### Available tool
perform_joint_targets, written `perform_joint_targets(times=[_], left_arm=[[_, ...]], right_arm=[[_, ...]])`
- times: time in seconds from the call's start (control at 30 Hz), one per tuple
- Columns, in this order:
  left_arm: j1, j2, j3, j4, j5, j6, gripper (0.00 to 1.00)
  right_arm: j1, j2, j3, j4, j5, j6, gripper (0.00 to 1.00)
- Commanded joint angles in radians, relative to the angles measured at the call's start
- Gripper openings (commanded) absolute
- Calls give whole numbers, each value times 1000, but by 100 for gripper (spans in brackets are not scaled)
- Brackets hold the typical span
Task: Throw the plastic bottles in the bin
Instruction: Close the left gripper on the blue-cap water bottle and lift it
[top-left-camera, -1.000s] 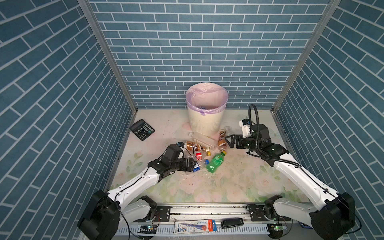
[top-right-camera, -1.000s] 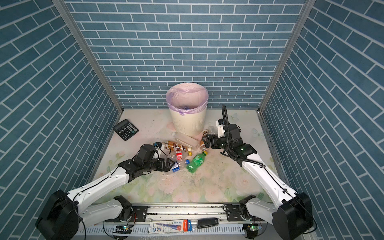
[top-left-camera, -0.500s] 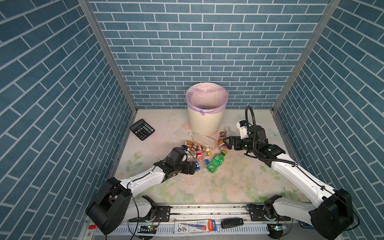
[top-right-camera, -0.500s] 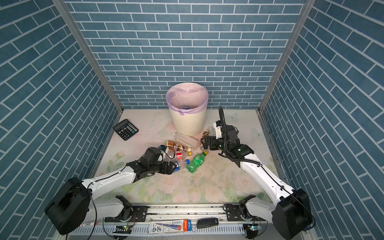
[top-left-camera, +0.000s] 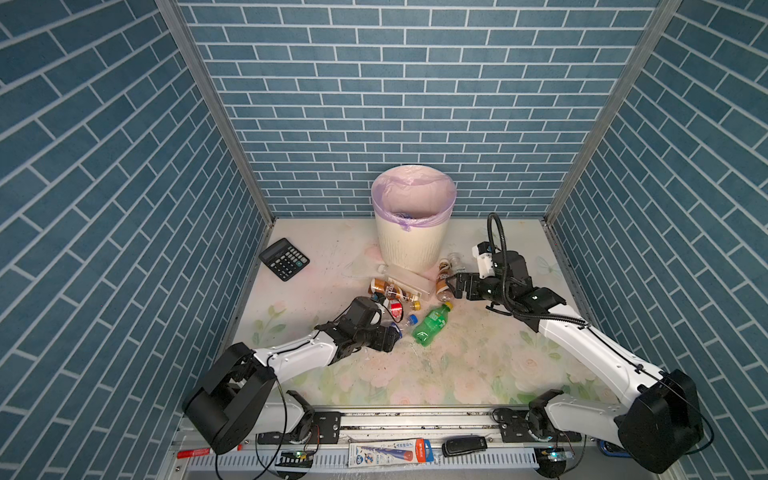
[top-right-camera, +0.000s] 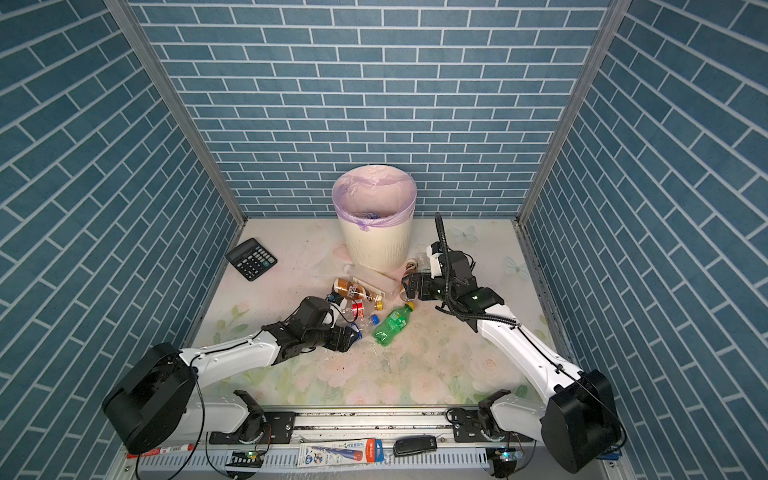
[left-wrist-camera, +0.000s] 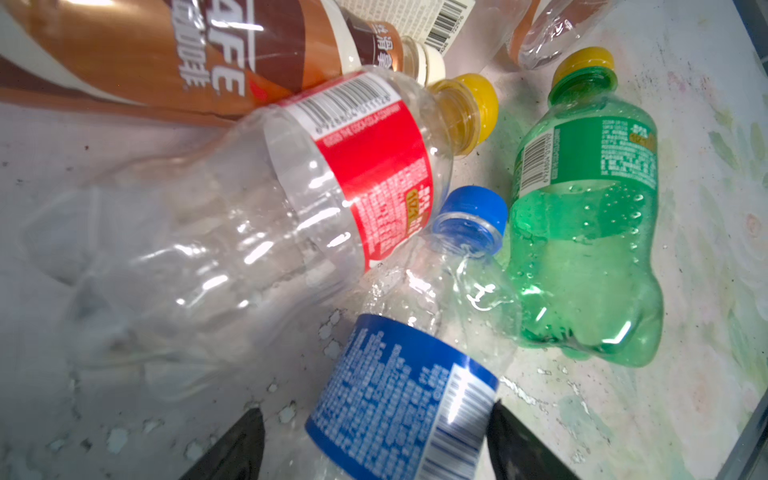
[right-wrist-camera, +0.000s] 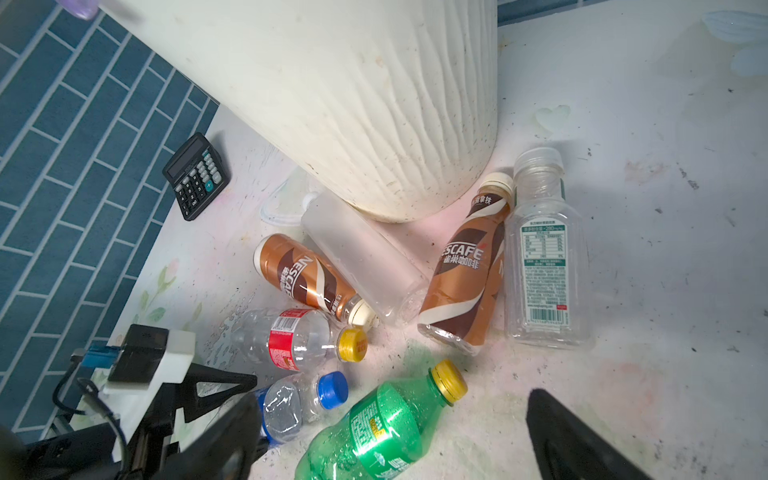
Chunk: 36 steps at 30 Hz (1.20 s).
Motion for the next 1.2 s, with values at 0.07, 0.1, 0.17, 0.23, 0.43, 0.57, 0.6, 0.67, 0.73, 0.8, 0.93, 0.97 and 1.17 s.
perform_joint_targets(times=[0.07, 0.1, 0.17, 0.23, 0.43, 0.57, 0.6, 0.67, 0.73, 0.8, 0.93, 0.97, 1.17], left_arm=[[-7, 65, -3, 13, -5, 30, 80], [-8, 70, -2, 14, 0, 31, 79], [-9, 72, -1, 12, 7, 32, 77], [-11, 67, 0, -2, 7, 33, 76], [-12, 37, 4, -31, 27, 29, 69], [-13, 5, 7, -34, 30, 2, 66], [-14, -3, 10, -34, 35, -3, 66], [-14, -16, 16, -34, 43, -13, 64], [-18, -22, 22, -28, 61, -21, 64], [-26, -19, 34, -34, 71, -22, 64], [-43, -23, 59, -55, 98, -32, 62], [-52, -35, 67, -64, 93, -37, 62], [-72, -100, 115, -89, 45, -68, 62]], right_arm=[[4, -35, 35, -70, 42, 16, 99], [5, -35, 40, -78, 44, 16, 99], [4, -31, 47, -85, 54, 12, 99], [4, -20, 55, -85, 62, 11, 99], [5, 27, 81, -72, 60, 16, 99], [3, 53, 116, -79, 75, 3, 99], [3, 66, 130, -77, 75, 0, 99], [3, 92, 159, -79, 67, -3, 99], [3, 117, 182, -76, 55, -2, 99], [2, 139, 200, -72, 39, -4, 99], [-2, 168, 250, -94, 5, -20, 99], [-3, 173, 261, -103, -6, -24, 99], [-24, 191, 320, -160, -68, -43, 99]])
